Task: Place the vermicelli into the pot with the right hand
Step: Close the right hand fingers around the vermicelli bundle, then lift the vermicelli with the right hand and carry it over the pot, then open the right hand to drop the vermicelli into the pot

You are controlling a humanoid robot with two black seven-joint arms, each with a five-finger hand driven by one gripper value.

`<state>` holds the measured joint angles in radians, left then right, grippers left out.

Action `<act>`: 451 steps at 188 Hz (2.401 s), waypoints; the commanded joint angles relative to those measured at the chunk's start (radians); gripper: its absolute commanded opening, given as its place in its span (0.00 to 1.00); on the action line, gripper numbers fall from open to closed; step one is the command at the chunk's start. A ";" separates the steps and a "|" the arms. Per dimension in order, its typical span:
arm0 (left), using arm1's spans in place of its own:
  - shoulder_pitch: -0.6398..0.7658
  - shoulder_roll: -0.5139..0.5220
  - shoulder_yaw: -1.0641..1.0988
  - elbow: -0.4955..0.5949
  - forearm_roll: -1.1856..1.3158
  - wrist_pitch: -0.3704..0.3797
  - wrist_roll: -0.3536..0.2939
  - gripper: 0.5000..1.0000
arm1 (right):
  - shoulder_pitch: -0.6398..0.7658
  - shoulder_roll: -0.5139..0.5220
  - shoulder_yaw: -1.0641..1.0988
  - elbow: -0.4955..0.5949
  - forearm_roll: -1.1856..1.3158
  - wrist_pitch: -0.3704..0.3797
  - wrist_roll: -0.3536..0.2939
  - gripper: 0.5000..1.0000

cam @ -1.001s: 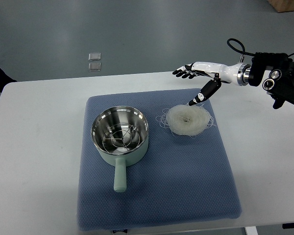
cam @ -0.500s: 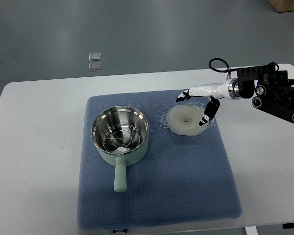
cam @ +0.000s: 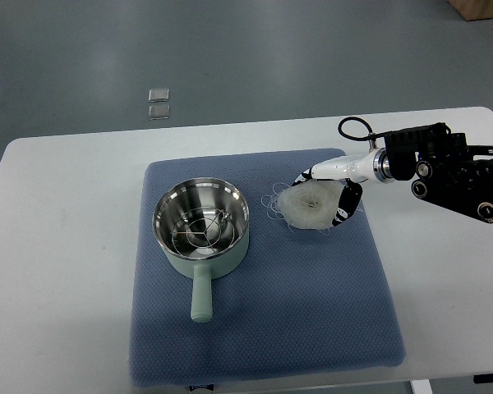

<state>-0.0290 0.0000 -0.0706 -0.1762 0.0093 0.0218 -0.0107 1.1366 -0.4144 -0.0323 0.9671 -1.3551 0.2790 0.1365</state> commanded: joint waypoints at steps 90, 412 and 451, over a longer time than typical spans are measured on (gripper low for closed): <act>0.000 0.000 0.000 0.001 0.000 0.001 0.000 1.00 | 0.006 -0.007 0.020 -0.004 -0.006 -0.107 -0.008 0.00; 0.000 0.000 -0.005 0.001 -0.002 0.001 0.000 1.00 | 0.144 0.206 0.135 0.102 0.136 -0.003 0.008 0.72; 0.000 0.000 -0.001 0.001 -0.002 0.001 0.000 1.00 | 0.144 0.187 0.138 0.102 0.143 -0.003 0.006 0.72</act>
<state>-0.0291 0.0000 -0.0731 -0.1749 0.0078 0.0230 -0.0108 1.2808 -0.2194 0.1037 1.0691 -1.2163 0.2762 0.1441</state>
